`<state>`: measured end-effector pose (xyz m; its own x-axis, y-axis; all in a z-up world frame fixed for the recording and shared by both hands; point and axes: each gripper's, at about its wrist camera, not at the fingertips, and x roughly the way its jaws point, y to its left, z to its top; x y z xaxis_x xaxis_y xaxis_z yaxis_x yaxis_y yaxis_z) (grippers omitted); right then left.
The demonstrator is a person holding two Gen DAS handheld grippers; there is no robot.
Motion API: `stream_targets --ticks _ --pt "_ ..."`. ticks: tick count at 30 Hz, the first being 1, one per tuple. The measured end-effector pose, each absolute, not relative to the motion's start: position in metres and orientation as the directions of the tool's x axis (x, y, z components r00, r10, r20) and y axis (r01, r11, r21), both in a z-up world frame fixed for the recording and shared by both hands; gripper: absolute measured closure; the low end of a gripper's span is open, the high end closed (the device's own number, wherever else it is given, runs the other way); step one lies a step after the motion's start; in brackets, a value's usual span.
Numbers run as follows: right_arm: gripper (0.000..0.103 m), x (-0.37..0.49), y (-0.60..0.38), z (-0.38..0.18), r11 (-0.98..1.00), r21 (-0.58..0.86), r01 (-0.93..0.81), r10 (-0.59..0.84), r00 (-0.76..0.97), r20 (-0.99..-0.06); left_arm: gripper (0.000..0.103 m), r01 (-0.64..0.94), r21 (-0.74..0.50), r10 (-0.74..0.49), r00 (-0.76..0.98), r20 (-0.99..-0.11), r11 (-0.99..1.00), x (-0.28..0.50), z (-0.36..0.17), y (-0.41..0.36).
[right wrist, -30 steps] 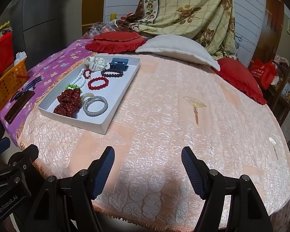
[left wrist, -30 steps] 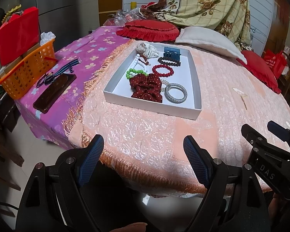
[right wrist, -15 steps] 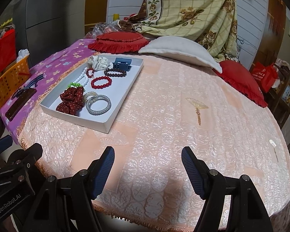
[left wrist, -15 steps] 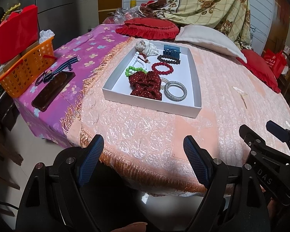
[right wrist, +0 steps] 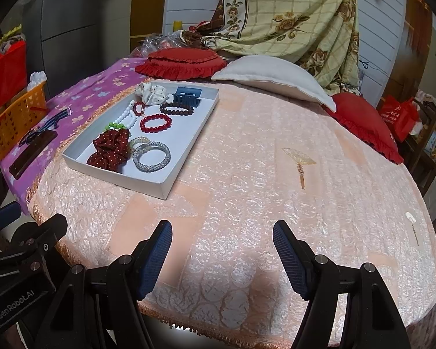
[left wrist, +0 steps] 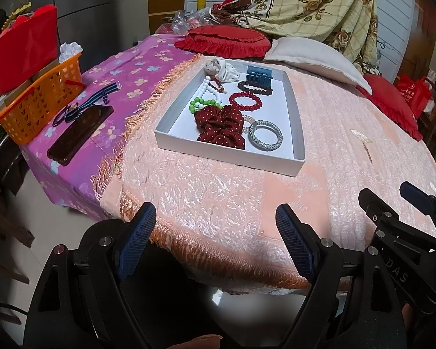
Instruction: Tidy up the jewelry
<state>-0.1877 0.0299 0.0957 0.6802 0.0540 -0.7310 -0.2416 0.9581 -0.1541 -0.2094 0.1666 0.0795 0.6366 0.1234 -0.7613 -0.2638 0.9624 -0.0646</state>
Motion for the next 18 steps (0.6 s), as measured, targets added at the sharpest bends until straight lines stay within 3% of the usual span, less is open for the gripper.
stream_targets --ticks 18 --pt "0.033 -0.192 0.037 0.093 0.944 -0.106 -0.311 0.134 0.658 -0.741 0.019 -0.306 -0.05 0.164 0.633 -0.756 0.951 -0.206 0.092 0.173"
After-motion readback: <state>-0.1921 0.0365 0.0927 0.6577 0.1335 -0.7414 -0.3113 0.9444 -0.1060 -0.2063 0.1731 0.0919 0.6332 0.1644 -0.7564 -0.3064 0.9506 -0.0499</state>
